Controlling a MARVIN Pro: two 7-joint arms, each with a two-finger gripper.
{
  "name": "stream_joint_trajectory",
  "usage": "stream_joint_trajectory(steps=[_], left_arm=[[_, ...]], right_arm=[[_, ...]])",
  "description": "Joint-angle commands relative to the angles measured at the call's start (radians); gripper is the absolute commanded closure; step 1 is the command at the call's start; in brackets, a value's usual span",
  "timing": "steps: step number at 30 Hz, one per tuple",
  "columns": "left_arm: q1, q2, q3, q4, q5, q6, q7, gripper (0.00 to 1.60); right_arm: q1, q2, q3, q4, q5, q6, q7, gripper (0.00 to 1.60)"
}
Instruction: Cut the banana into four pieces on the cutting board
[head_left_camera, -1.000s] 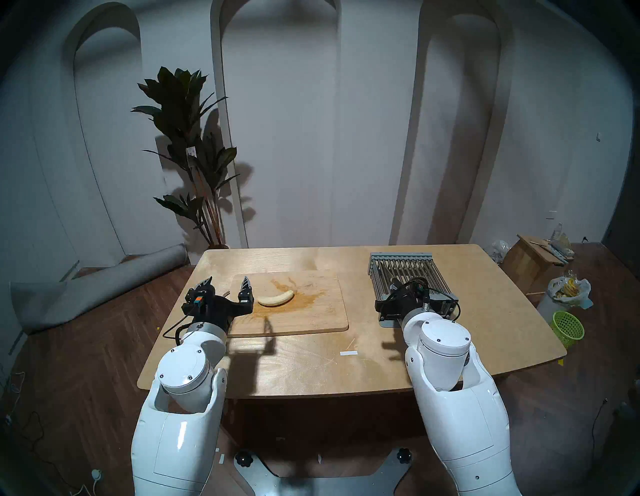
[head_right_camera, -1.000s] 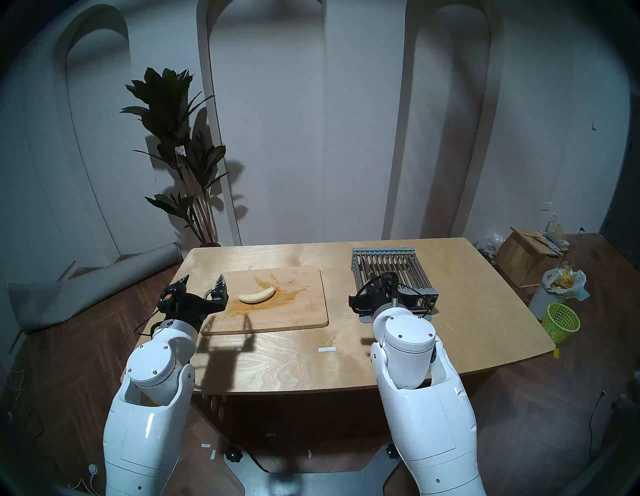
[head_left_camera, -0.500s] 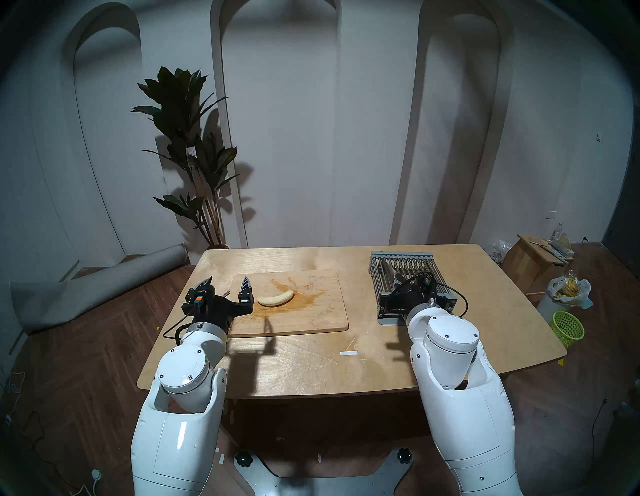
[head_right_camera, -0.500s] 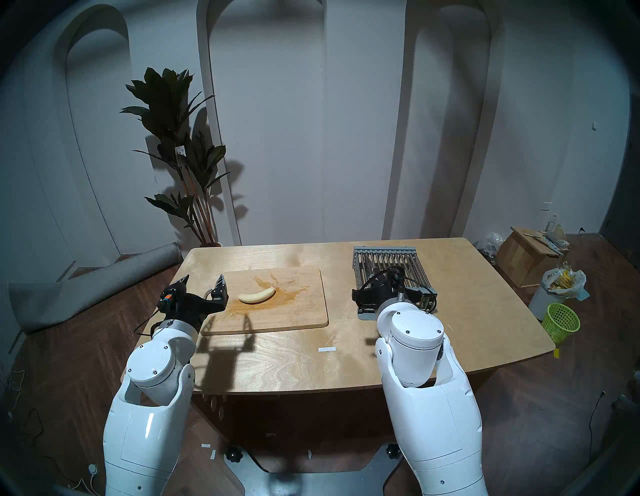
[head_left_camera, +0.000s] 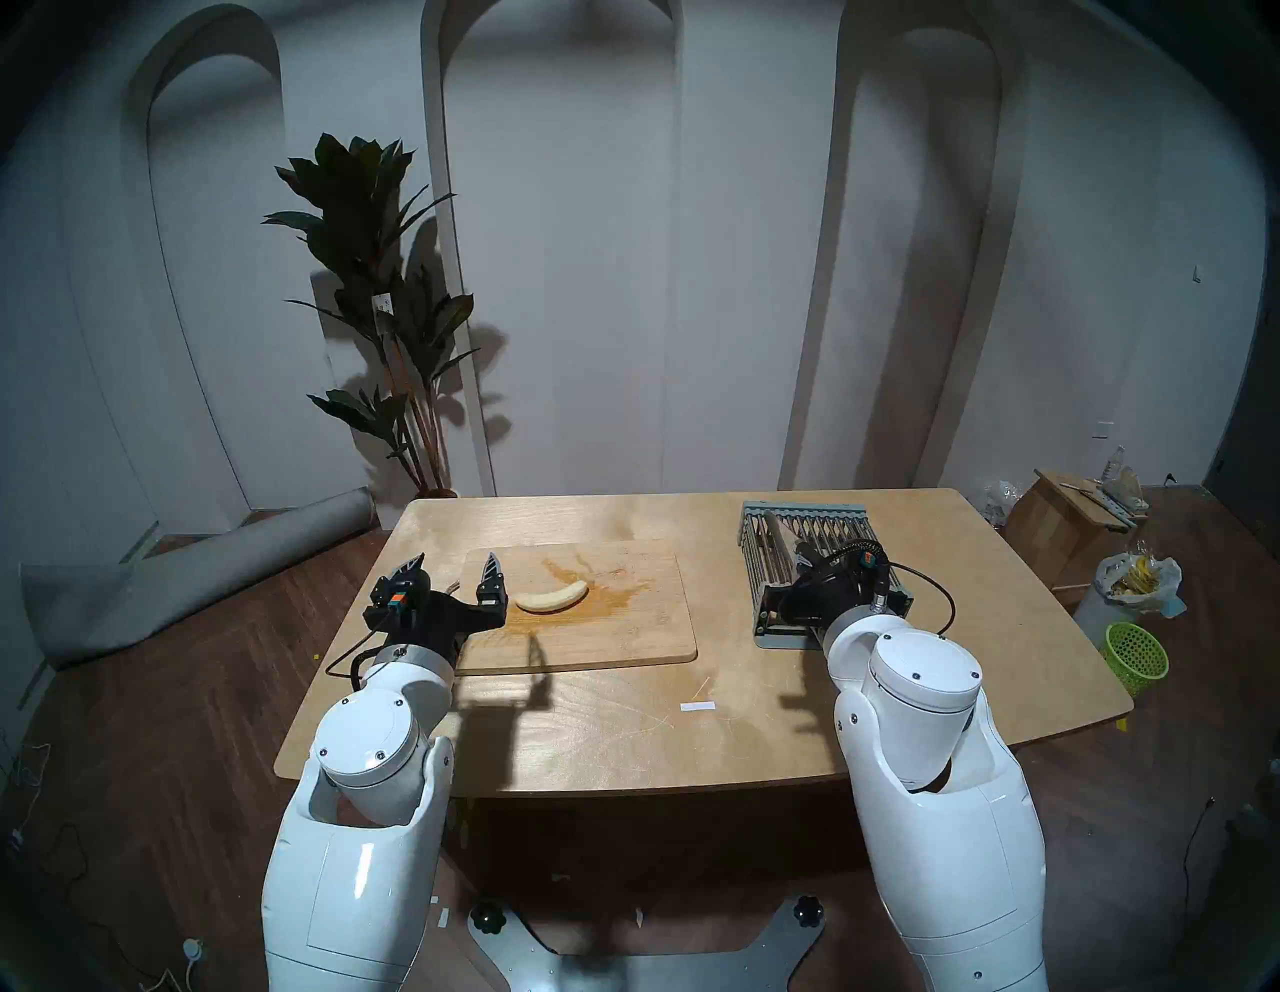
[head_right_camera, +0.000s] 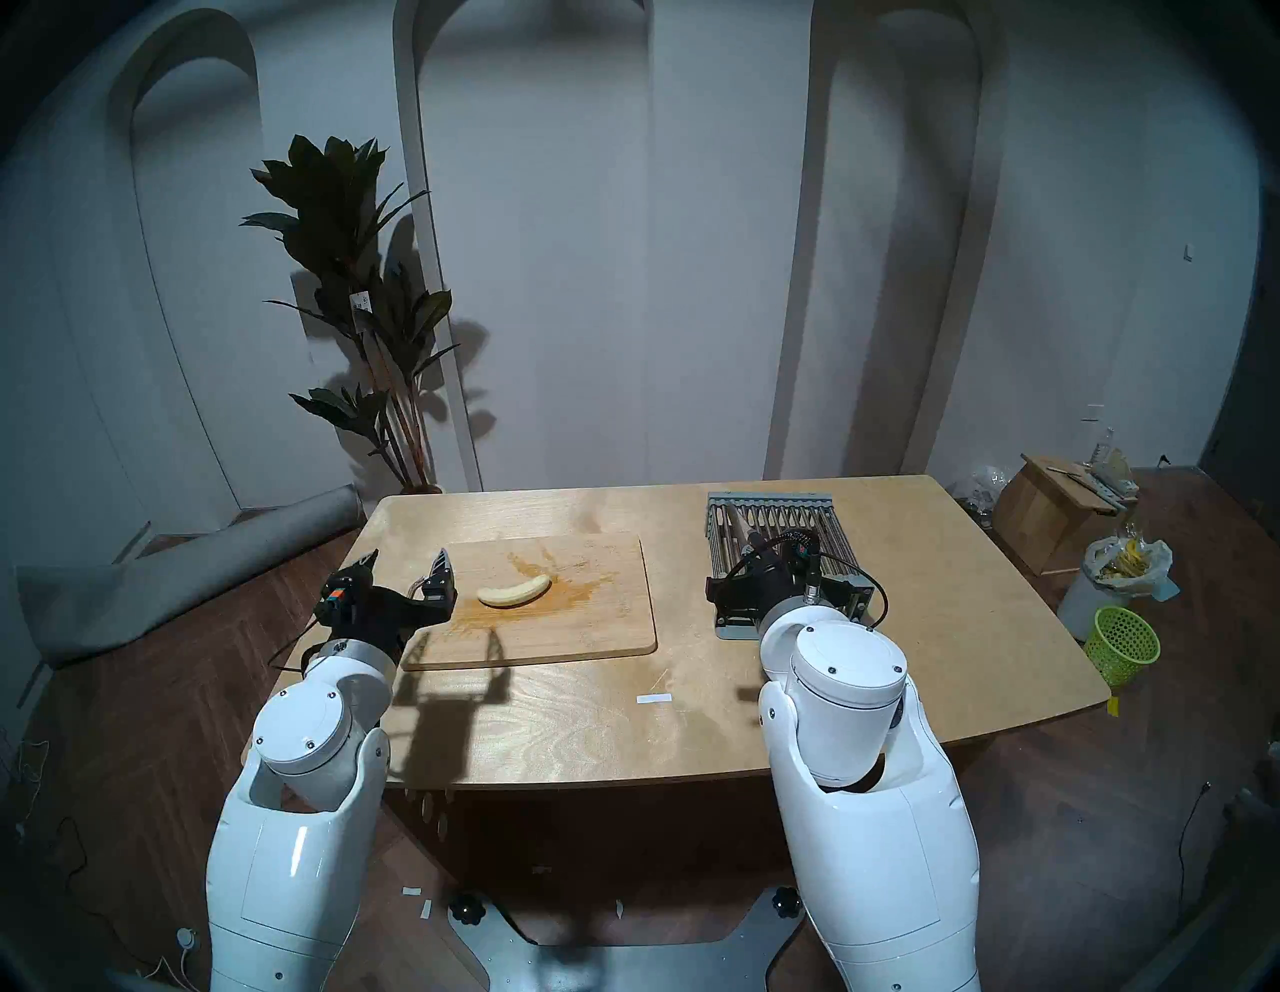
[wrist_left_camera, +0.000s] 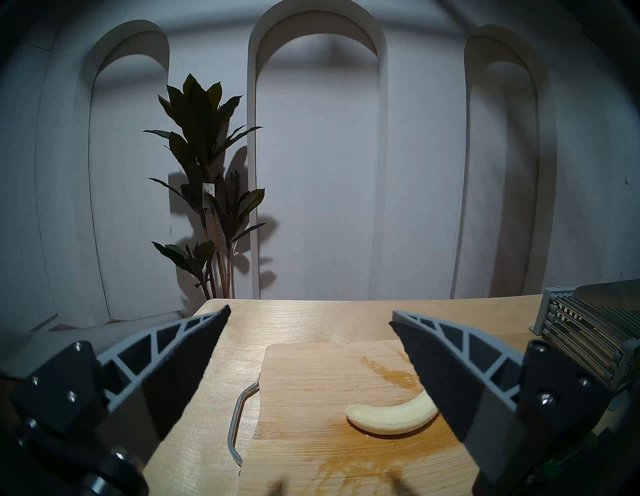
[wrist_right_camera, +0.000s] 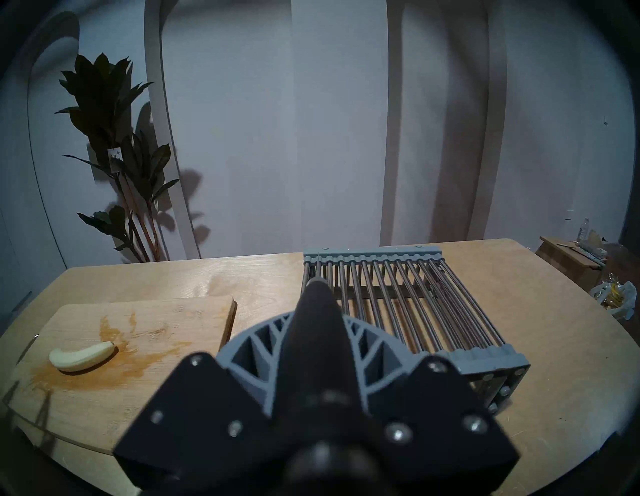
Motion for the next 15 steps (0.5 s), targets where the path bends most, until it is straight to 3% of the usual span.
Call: stream_joint_trajectory(steps=[1, 8, 15], left_arm=[[-0.008, 0.002, -0.003, -0.020, 0.001, -0.006, 0.001, 0.00], [-0.008, 0.003, -0.002, -0.020, 0.000, -0.006, 0.001, 0.00], [-0.008, 0.004, -0.001, -0.020, -0.001, -0.006, 0.002, 0.00]], right_arm=[[-0.001, 0.002, -0.004, -0.082, 0.000, 0.000, 0.003, 1.60], [-0.003, 0.009, -0.012, -0.128, 0.003, -0.008, 0.012, 1.60], [-0.015, 0.037, -0.036, -0.137, 0.033, -0.126, 0.098, 1.60]])
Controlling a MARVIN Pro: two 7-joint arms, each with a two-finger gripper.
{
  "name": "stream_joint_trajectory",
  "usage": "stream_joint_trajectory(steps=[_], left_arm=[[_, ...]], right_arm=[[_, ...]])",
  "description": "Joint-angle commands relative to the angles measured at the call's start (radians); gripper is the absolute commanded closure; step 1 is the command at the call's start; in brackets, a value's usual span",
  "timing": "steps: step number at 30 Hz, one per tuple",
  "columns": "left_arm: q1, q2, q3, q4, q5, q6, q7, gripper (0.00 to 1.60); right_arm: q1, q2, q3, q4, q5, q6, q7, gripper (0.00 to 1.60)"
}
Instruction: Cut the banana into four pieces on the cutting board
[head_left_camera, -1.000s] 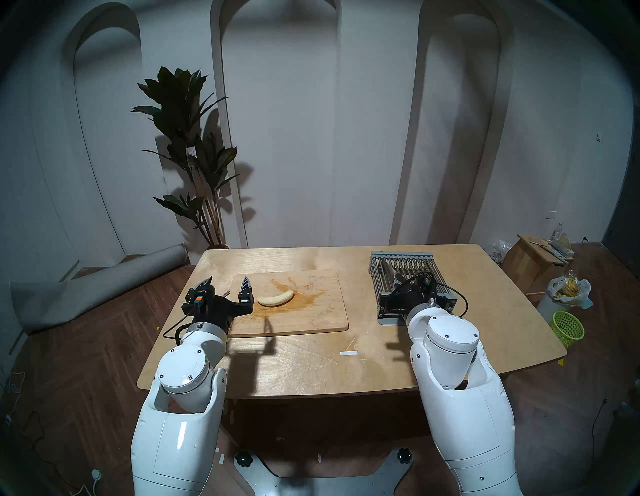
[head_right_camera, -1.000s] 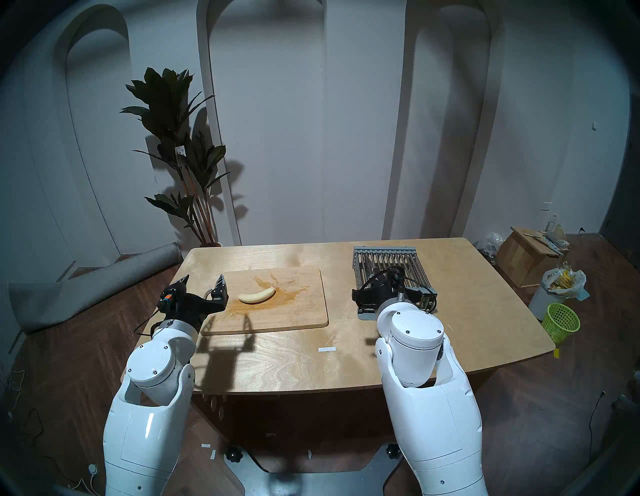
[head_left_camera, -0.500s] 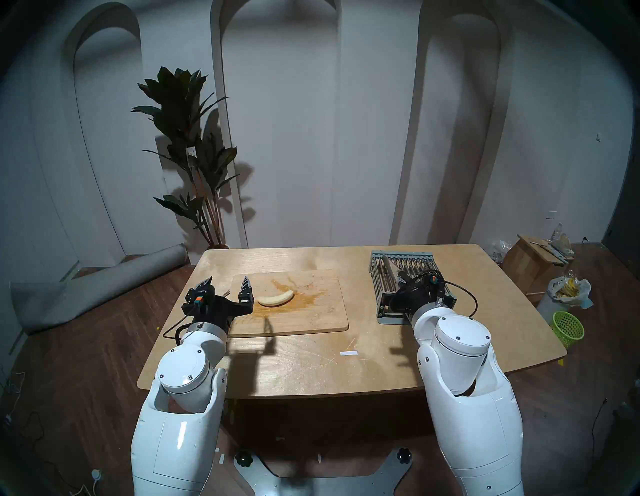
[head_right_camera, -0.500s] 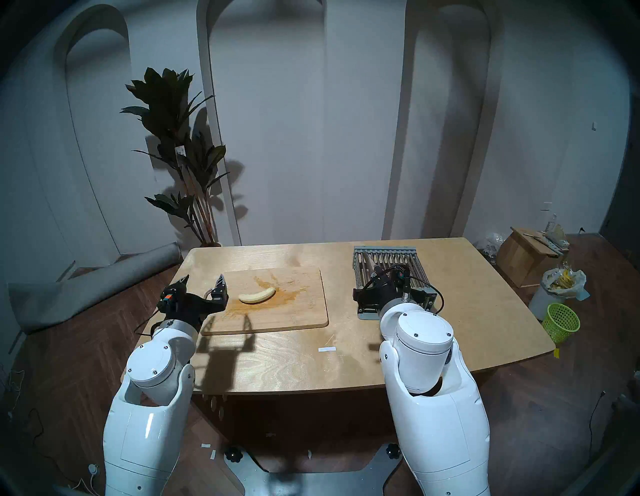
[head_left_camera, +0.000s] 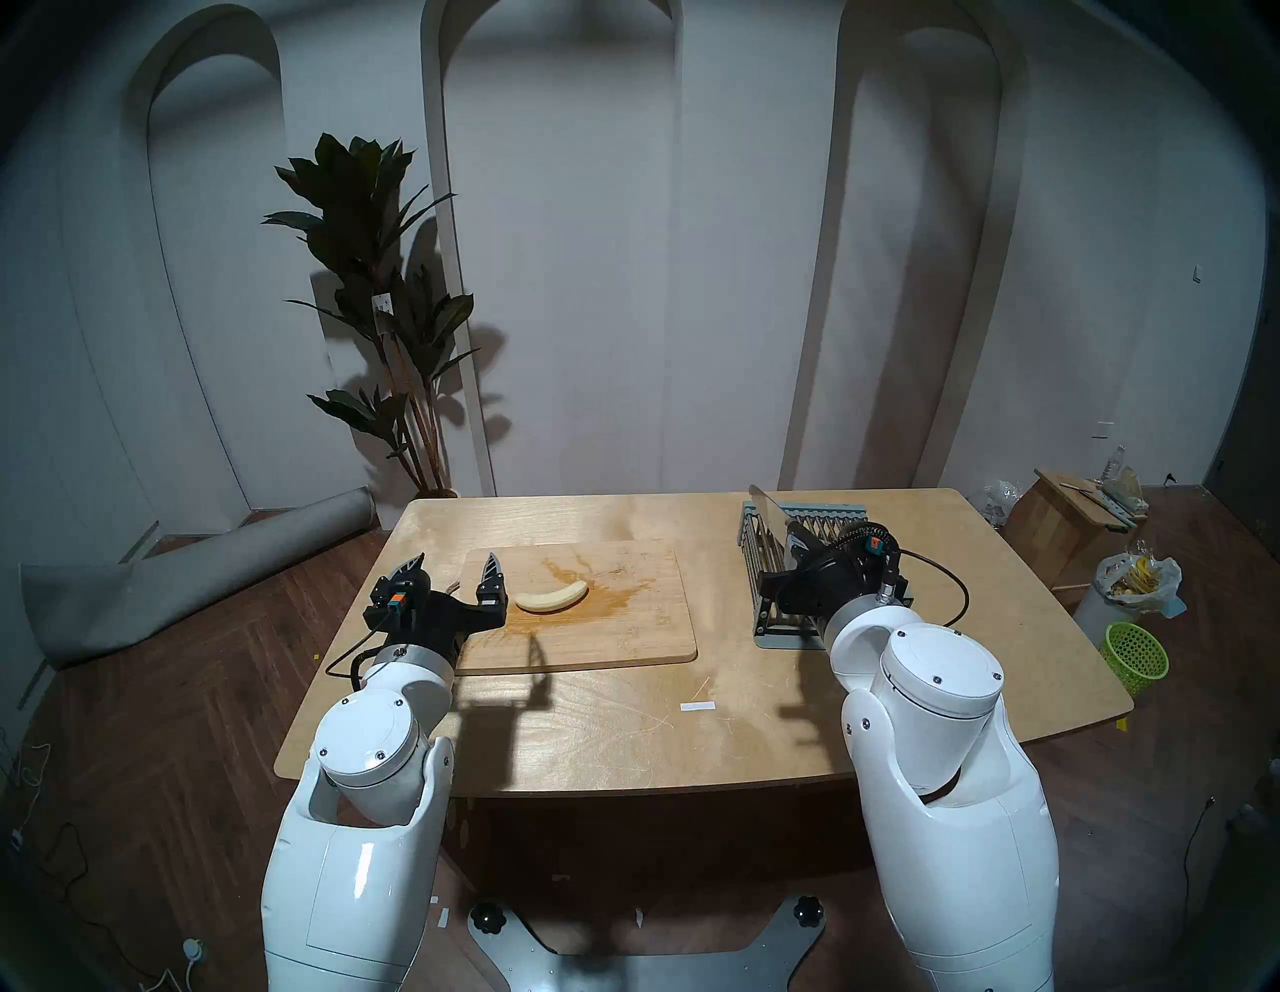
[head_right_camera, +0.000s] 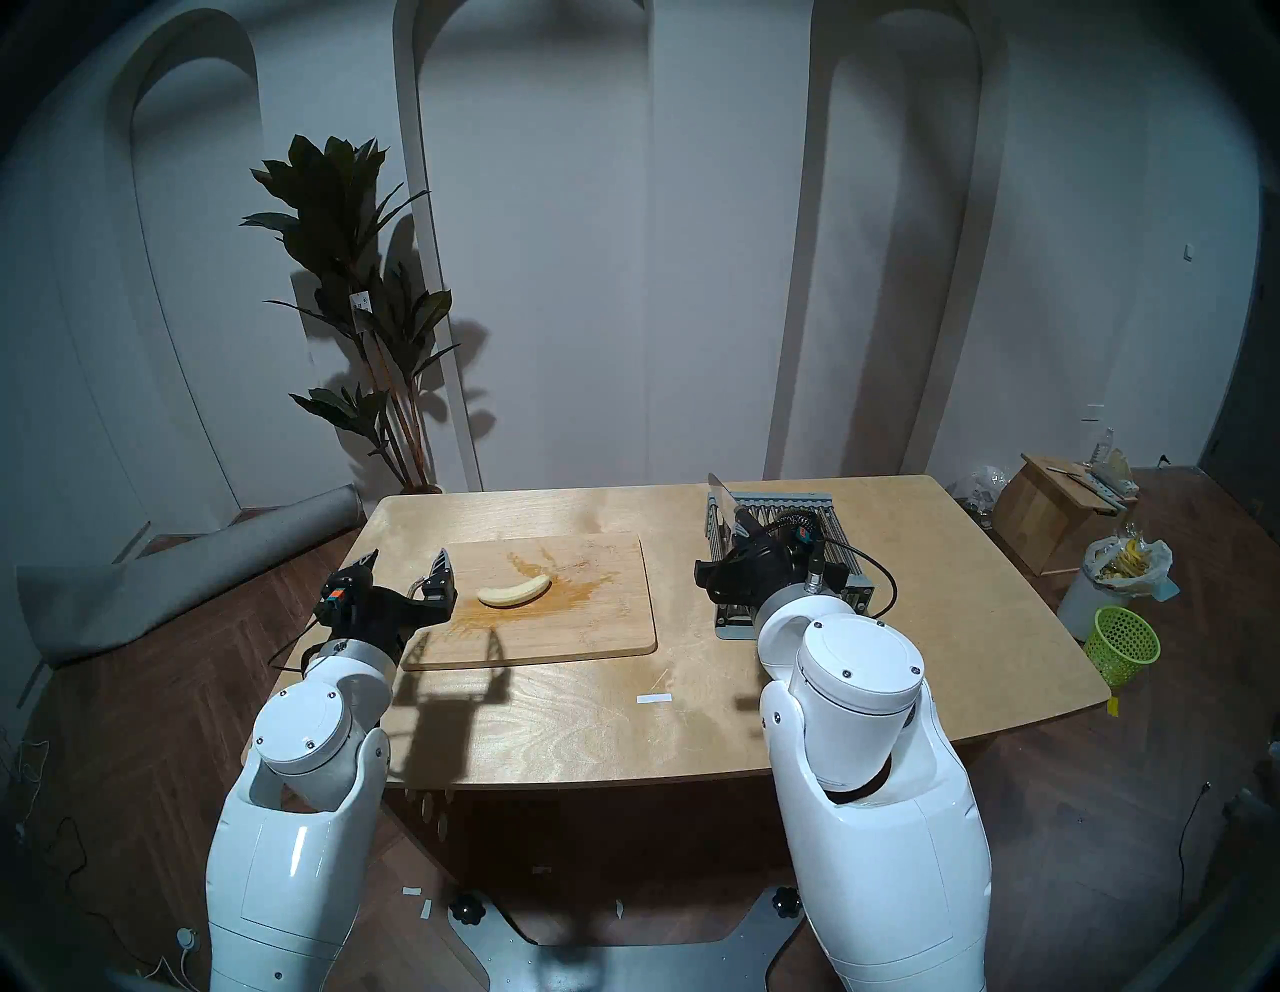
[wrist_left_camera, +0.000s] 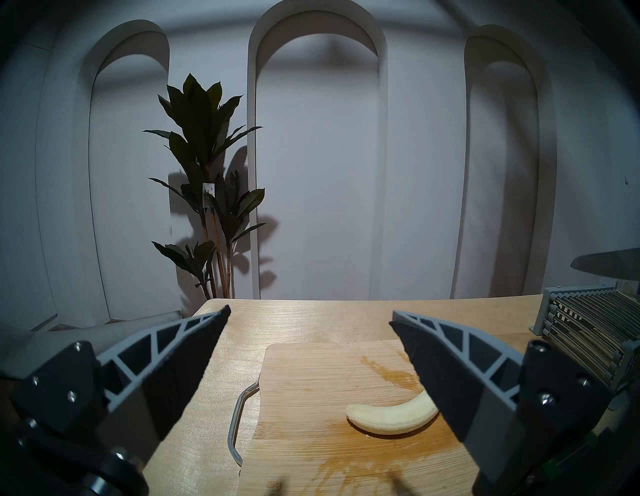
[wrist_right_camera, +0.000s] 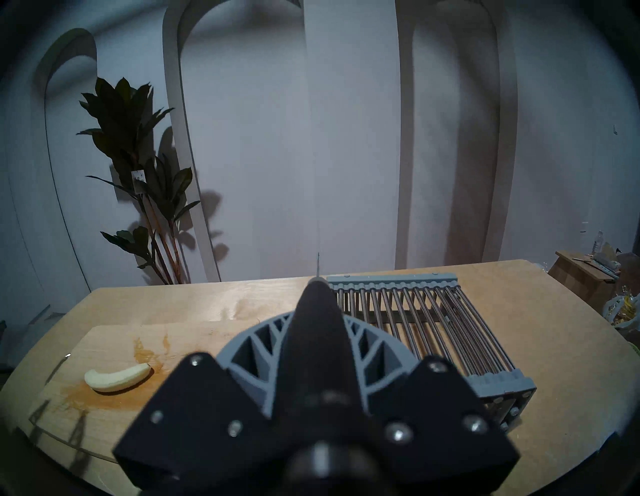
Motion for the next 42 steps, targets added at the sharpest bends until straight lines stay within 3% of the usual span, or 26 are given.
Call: stream_joint_trajectory(steps=[1, 13, 26, 42], left_arm=[[-0.009, 0.002, -0.002, -0.020, 0.000, -0.006, 0.001, 0.00], [-0.009, 0.003, -0.001, -0.019, -0.001, -0.006, 0.002, 0.00], [-0.009, 0.005, 0.000, -0.019, -0.003, -0.006, 0.004, 0.00], [-0.009, 0.007, 0.001, -0.019, -0.004, -0.006, 0.005, 0.00]], right_arm=[[-0.001, 0.035, -0.017, -0.043, 0.017, -0.116, 0.085, 1.60], [-0.003, 0.120, -0.019, 0.017, 0.000, -0.291, 0.276, 1.60], [-0.026, 0.121, -0.027, 0.122, 0.010, -0.483, 0.456, 1.60], [-0.083, 0.085, -0.021, 0.217, 0.025, -0.704, 0.568, 1.60]])
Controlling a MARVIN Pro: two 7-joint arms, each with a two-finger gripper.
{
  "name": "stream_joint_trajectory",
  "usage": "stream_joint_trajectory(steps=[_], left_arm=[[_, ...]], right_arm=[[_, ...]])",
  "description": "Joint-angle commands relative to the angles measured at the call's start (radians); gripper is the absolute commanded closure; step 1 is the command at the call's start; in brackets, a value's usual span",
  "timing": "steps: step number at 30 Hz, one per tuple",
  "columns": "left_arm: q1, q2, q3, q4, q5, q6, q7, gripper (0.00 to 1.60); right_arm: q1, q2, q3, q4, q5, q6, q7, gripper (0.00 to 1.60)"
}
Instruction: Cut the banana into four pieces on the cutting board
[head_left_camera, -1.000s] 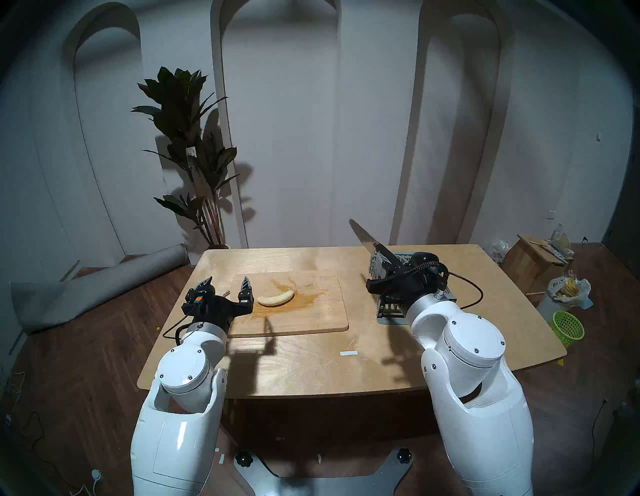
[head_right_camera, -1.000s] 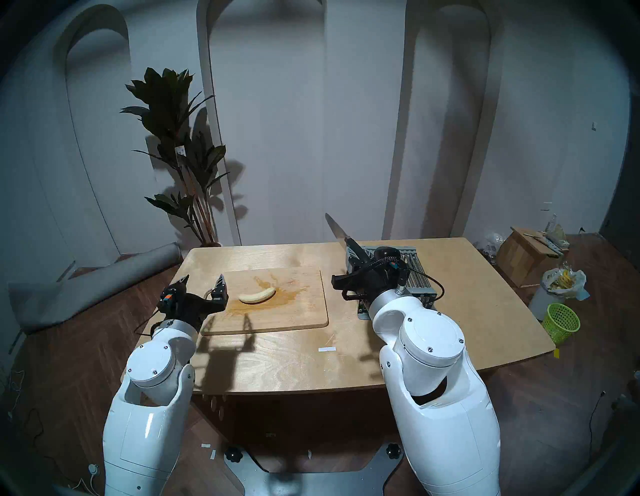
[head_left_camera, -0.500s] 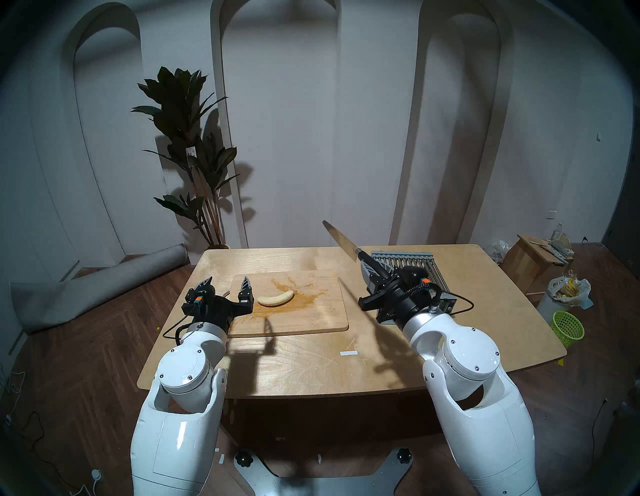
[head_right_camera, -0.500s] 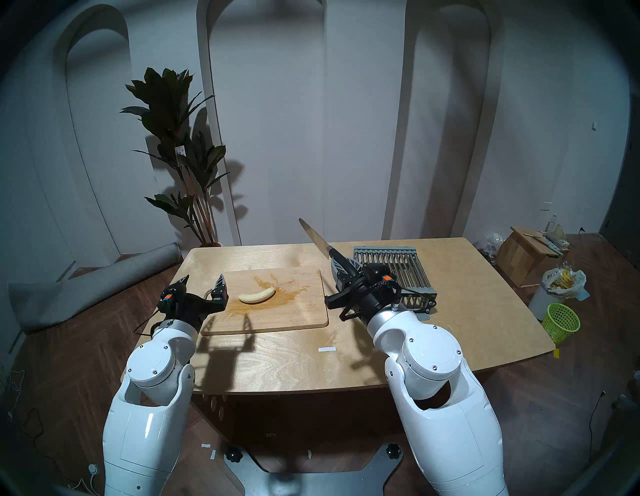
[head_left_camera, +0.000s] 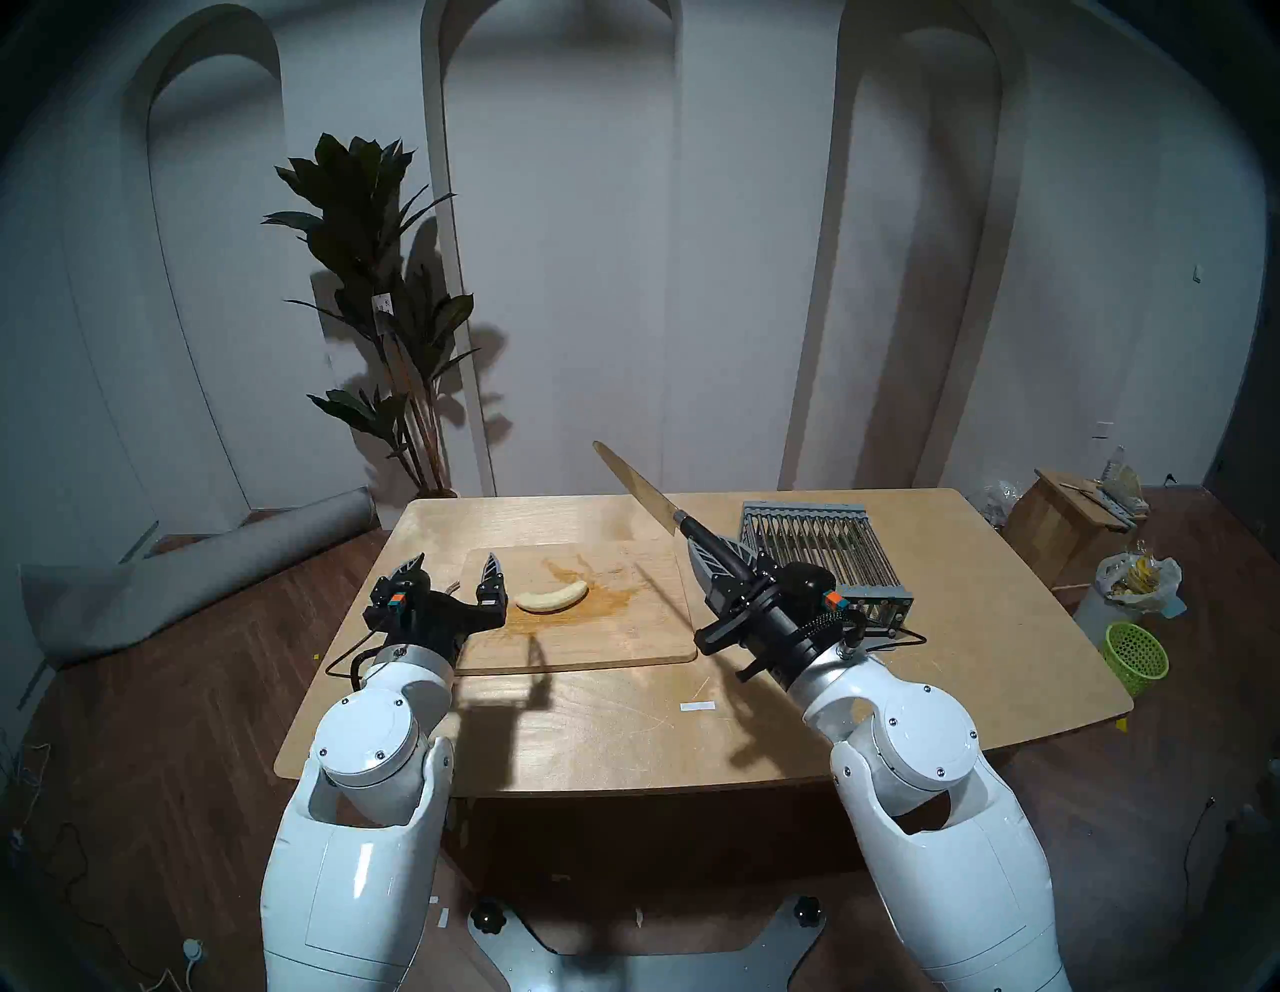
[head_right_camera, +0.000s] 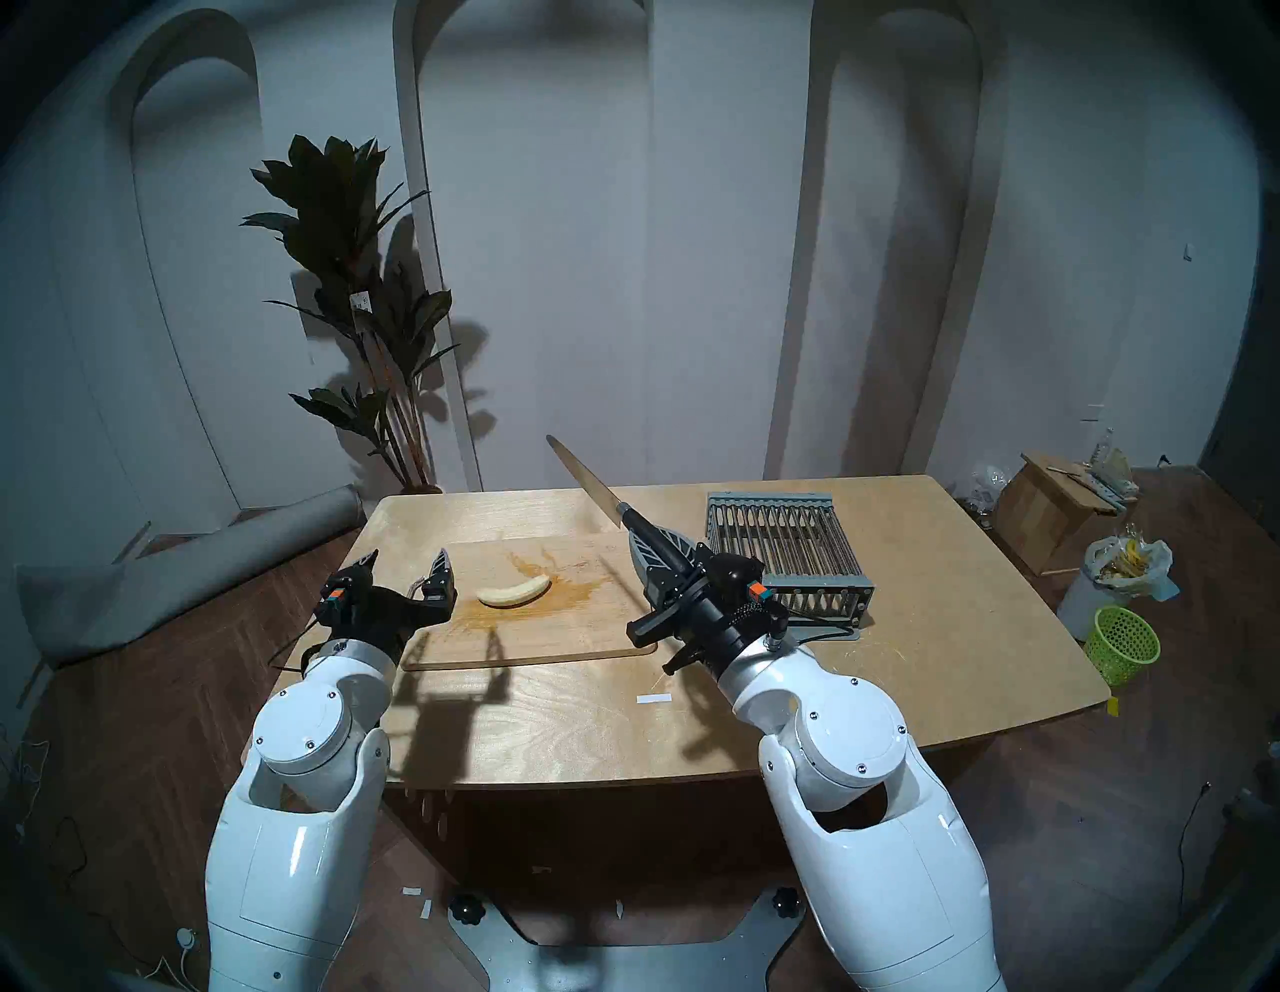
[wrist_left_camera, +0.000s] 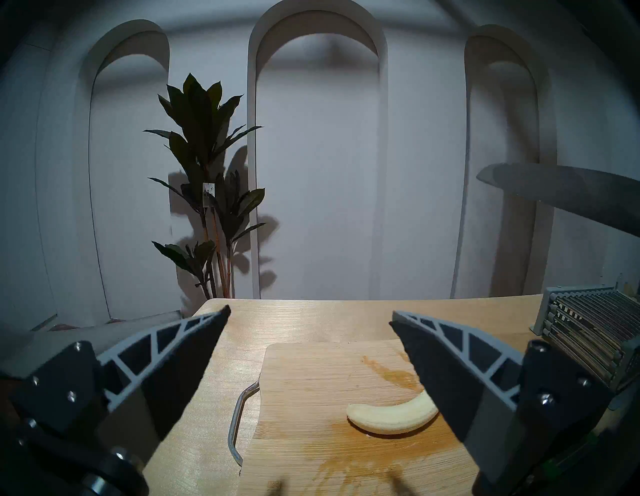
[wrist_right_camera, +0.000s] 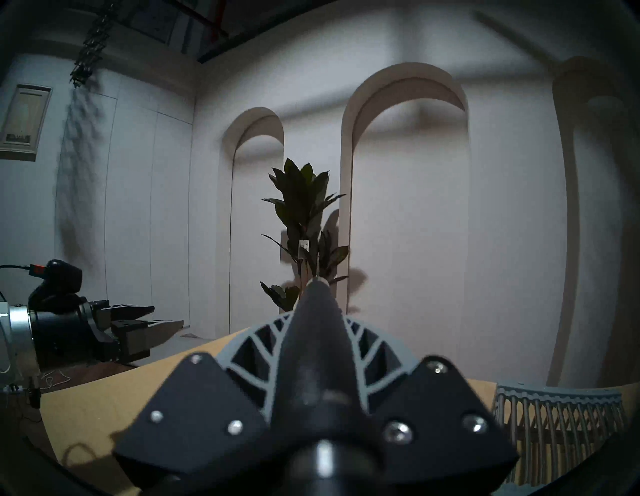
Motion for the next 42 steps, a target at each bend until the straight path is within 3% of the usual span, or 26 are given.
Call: stream_joint_trajectory(steps=[1, 10, 17, 22, 29, 34, 37, 42], left_arm=[[-0.009, 0.001, -0.002, -0.020, 0.001, -0.006, 0.000, 0.00], [-0.027, 0.009, -0.008, -0.012, 0.002, -0.011, 0.001, 0.00], [-0.094, 0.032, -0.032, -0.002, -0.006, -0.002, -0.009, 0.00], [-0.099, 0.034, -0.034, 0.002, -0.007, -0.001, -0.015, 0.00], [-0.102, 0.035, -0.035, 0.005, -0.010, -0.001, -0.020, 0.00], [-0.103, 0.035, -0.036, 0.006, -0.011, -0.002, -0.022, 0.00], [-0.103, 0.035, -0.036, 0.006, -0.011, -0.001, -0.022, 0.00], [-0.103, 0.035, -0.035, 0.006, -0.011, -0.001, -0.022, 0.00]], right_arm=[[-0.030, -0.030, 0.014, 0.022, 0.013, -0.110, 0.047, 1.60], [-0.025, -0.046, 0.029, 0.123, 0.023, -0.247, 0.121, 1.60], [0.001, -0.018, 0.017, 0.213, 0.083, -0.334, 0.212, 1.60], [0.047, 0.007, 0.025, 0.282, 0.132, -0.379, 0.294, 1.60], [0.057, 0.023, 0.048, 0.296, 0.190, -0.388, 0.356, 1.60], [0.047, 0.050, 0.081, 0.261, 0.231, -0.330, 0.370, 1.60], [0.028, 0.068, 0.092, 0.236, 0.240, -0.276, 0.368, 1.60], [0.001, 0.049, 0.106, 0.223, 0.219, -0.260, 0.328, 1.60]])
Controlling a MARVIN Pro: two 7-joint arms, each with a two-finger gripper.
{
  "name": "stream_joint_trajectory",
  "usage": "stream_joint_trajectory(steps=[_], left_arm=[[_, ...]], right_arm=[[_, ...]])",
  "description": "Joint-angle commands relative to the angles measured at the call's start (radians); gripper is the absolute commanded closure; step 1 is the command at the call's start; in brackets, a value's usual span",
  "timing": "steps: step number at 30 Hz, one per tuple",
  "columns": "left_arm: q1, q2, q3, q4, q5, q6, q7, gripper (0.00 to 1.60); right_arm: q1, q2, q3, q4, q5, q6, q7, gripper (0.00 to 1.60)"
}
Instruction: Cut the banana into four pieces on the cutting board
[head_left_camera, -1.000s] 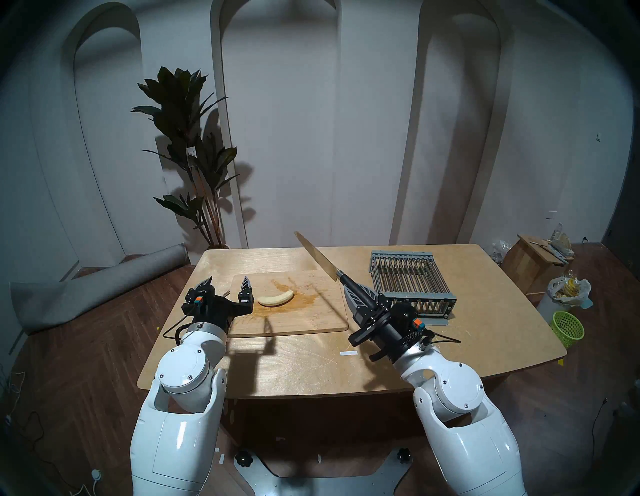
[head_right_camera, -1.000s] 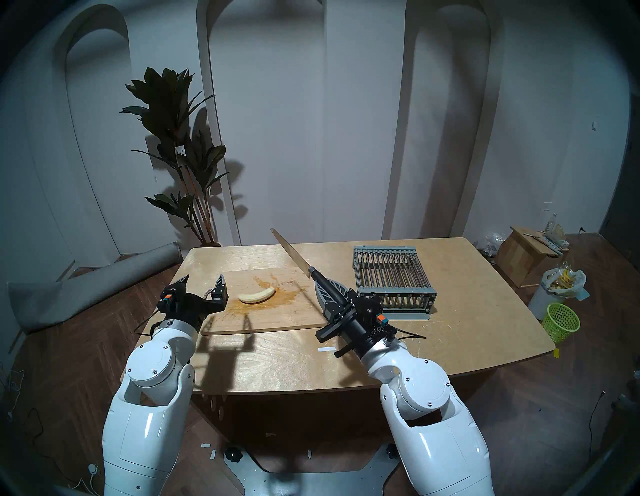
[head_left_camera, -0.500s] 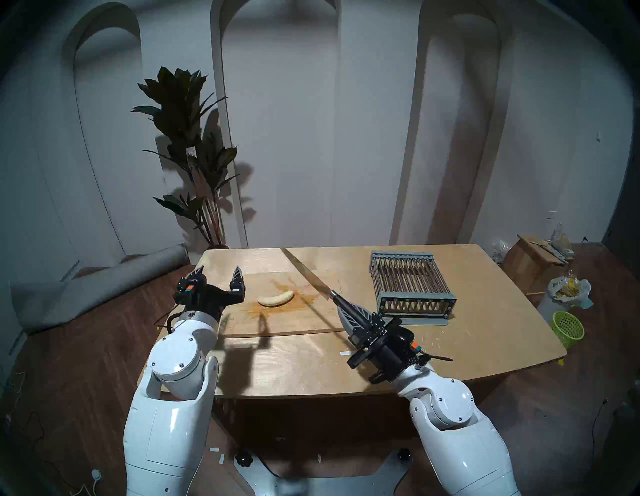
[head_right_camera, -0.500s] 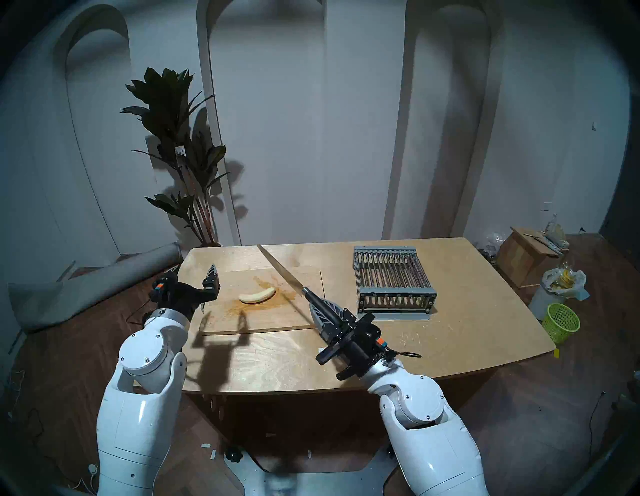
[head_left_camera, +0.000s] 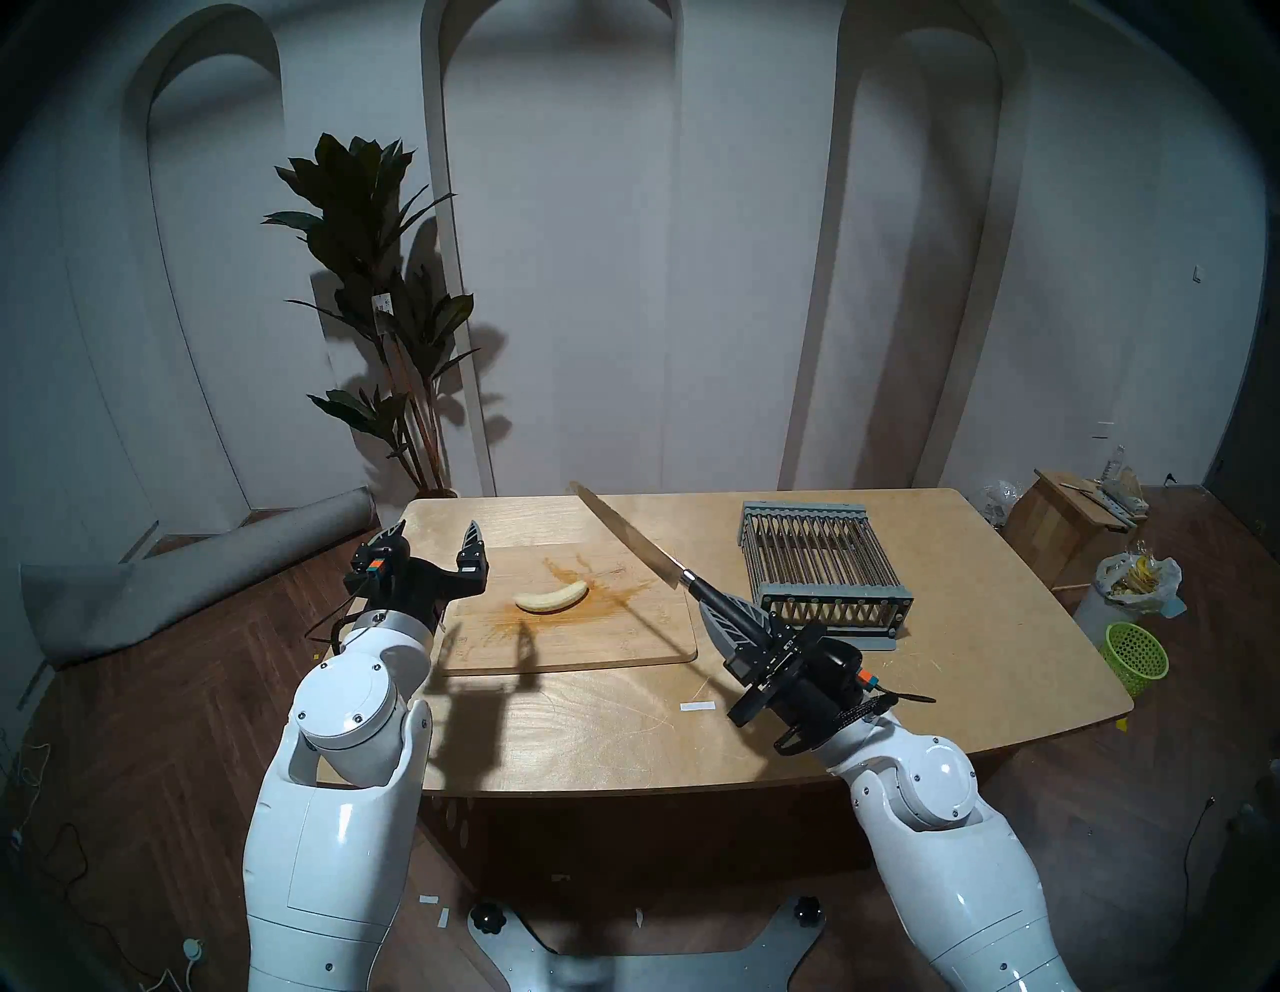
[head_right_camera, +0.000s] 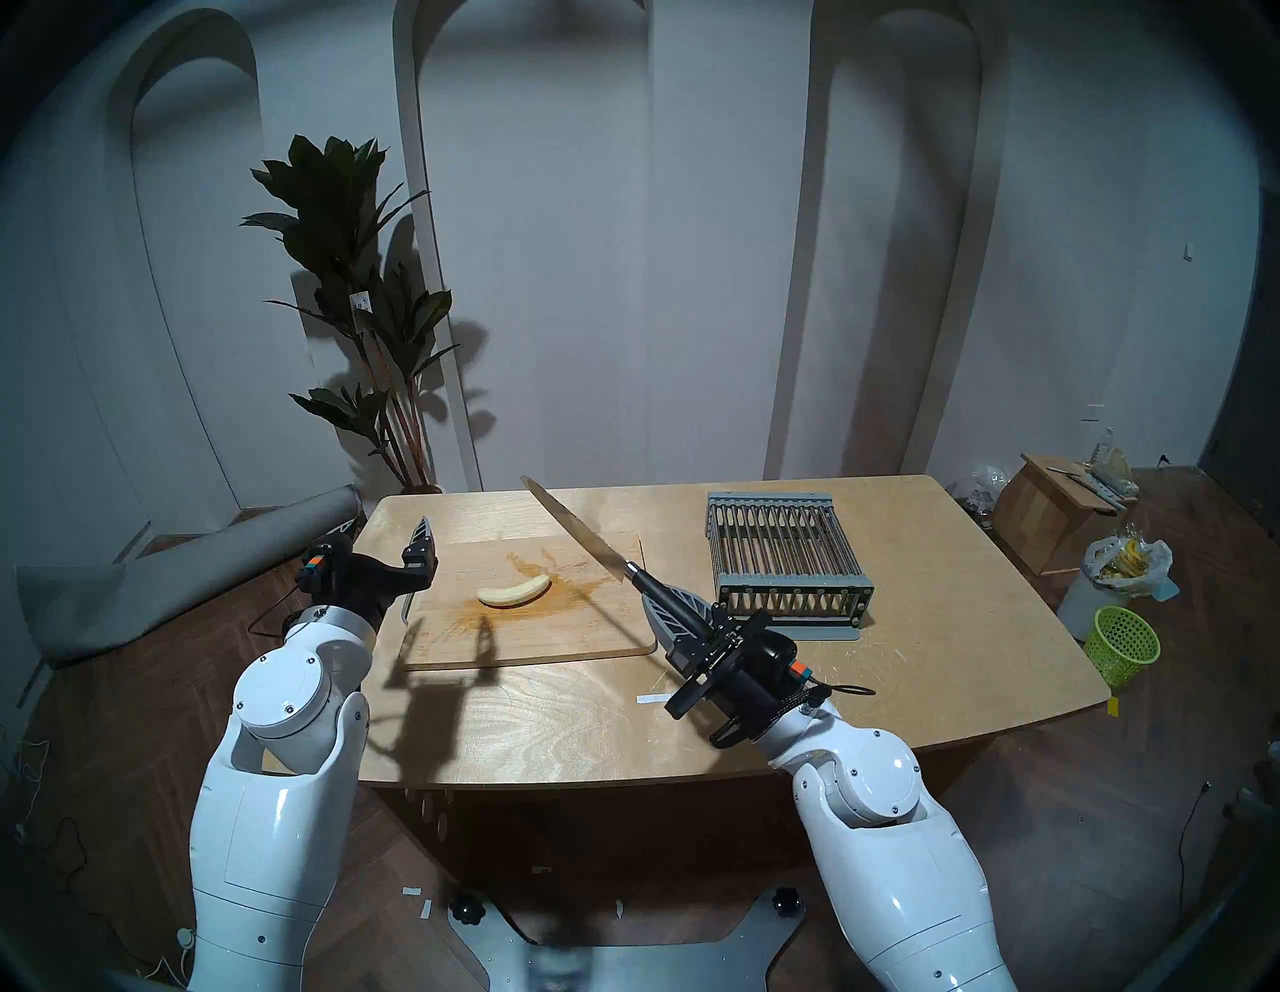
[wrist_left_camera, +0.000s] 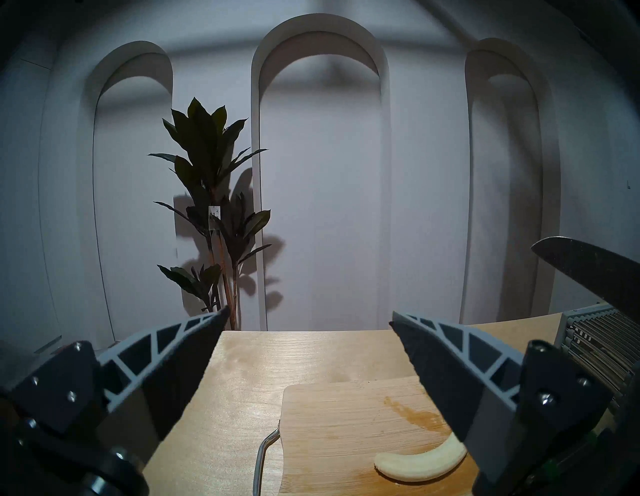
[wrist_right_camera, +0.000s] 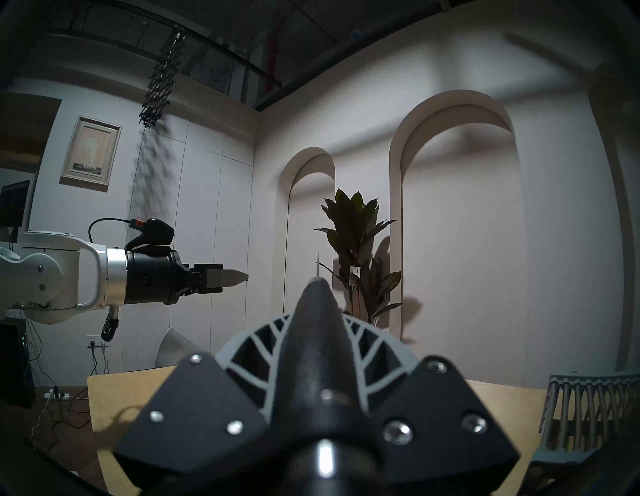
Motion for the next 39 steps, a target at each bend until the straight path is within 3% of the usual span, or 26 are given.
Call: stream_joint_trajectory(steps=[1, 6, 13, 19, 31, 34, 36, 38, 39], left_arm=[[-0.021, -0.001, 0.003, -0.018, 0.003, -0.002, 0.003, 0.00], [-0.021, 0.000, 0.003, -0.017, 0.002, -0.003, 0.002, 0.00], [-0.020, 0.000, 0.003, -0.016, 0.001, -0.004, 0.000, 0.00], [-0.020, 0.001, 0.003, -0.016, 0.001, -0.004, 0.000, 0.00], [-0.021, 0.000, 0.003, -0.016, 0.001, -0.003, 0.000, 0.00], [-0.021, 0.000, 0.003, -0.016, 0.001, -0.003, 0.000, 0.00], [-0.021, 0.000, 0.003, -0.017, 0.002, -0.003, 0.001, 0.00], [-0.021, 0.000, 0.003, -0.017, 0.002, -0.003, 0.001, 0.00], [-0.021, 0.000, 0.004, -0.017, 0.002, -0.003, 0.002, 0.00]], right_arm=[[-0.026, -0.015, 0.015, -0.060, -0.009, 0.021, -0.045, 1.60], [-0.028, -0.064, -0.028, -0.080, -0.063, 0.014, -0.102, 1.60], [-0.025, -0.147, -0.149, -0.052, -0.159, 0.003, -0.182, 1.60], [0.003, -0.123, -0.278, -0.010, -0.200, -0.021, -0.284, 1.60], [0.072, -0.091, -0.448, 0.080, -0.245, -0.127, -0.529, 1.60], [0.079, -0.092, -0.456, 0.091, -0.254, -0.146, -0.543, 1.60], [0.080, -0.094, -0.464, 0.109, -0.273, -0.175, -0.604, 1.60], [0.078, -0.095, -0.462, 0.114, -0.275, -0.182, -0.612, 1.60], [0.077, -0.091, -0.470, 0.122, -0.291, -0.202, -0.661, 1.60]])
